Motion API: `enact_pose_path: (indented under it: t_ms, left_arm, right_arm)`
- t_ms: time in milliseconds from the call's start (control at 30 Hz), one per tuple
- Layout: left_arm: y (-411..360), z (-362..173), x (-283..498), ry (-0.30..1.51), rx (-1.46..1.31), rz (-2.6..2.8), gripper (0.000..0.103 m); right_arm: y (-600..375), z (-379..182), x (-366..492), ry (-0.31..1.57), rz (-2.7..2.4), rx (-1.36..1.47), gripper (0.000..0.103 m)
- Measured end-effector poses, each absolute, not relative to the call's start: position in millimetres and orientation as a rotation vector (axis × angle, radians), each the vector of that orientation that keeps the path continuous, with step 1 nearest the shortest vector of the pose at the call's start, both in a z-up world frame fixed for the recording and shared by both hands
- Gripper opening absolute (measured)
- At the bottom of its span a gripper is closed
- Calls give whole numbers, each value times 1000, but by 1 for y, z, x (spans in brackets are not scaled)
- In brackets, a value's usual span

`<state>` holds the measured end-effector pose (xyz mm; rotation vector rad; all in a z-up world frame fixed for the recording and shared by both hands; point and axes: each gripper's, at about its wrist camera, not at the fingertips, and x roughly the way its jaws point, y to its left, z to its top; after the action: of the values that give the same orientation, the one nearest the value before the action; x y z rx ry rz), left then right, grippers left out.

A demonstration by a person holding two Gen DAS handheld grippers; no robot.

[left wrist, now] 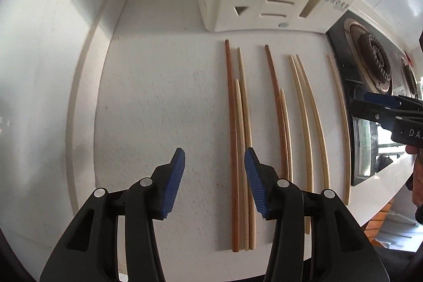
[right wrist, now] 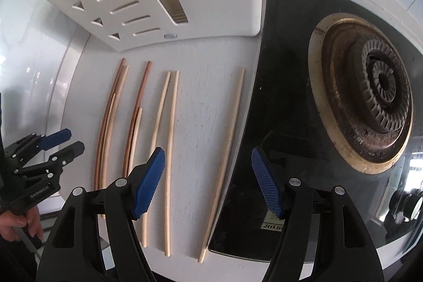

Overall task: Organize utensils
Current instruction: 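Withdraw both open grippers from the holder back over the remaining chopsticks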

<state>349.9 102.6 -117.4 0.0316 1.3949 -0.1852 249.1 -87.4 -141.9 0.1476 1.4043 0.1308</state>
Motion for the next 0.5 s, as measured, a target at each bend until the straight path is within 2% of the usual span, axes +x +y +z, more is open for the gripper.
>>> enact_pose_path:
  t_ms: [500]
  left_arm:
    - [105,-138,339,1458,61,-165,47]
  right_arm:
    - [-76,-155,258,1477,82,97,68]
